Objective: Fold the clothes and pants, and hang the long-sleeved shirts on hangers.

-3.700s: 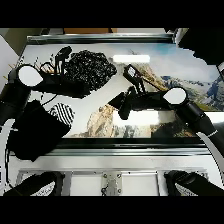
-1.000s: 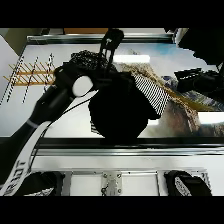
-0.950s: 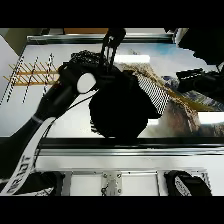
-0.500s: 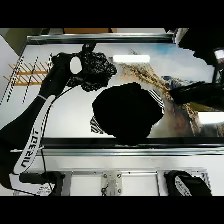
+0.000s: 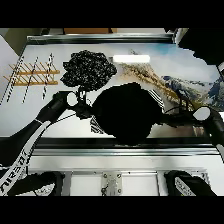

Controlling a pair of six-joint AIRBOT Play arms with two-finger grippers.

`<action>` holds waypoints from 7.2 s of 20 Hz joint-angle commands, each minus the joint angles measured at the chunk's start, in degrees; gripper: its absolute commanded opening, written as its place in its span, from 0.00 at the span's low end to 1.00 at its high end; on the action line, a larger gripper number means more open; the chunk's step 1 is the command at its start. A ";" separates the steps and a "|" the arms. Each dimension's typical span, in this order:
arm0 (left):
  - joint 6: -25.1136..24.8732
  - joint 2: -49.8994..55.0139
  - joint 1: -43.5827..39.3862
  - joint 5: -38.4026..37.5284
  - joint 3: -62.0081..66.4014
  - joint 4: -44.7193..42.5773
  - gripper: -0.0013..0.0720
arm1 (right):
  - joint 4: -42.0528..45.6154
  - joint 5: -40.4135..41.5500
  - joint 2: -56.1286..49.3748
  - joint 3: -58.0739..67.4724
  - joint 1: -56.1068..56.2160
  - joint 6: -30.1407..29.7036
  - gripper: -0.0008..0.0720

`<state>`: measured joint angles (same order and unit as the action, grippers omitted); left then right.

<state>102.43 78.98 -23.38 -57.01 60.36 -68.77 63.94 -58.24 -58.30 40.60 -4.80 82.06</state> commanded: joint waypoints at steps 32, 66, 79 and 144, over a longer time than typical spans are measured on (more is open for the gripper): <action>-24.63 4.52 13.51 -1.29 -12.31 33.70 0.03 | -14.01 14.53 -17.03 -1.88 5.55 -2.91 0.15; -12.50 -3.96 12.85 -14.45 17.00 7.04 0.99 | 8.52 10.25 -2.05 21.86 4.04 0.46 0.76; -1.33 4.22 -32.94 -7.72 17.03 -28.26 0.99 | 13.03 -0.31 13.66 21.68 4.07 0.68 0.75; 3.58 -0.42 -21.29 -10.69 22.18 -15.02 0.04 | 45.62 15.45 -1.62 3.21 26.67 48.72 0.74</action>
<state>106.00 78.61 -44.73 -66.72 82.48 -86.19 105.14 -43.77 -59.51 43.83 21.89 123.35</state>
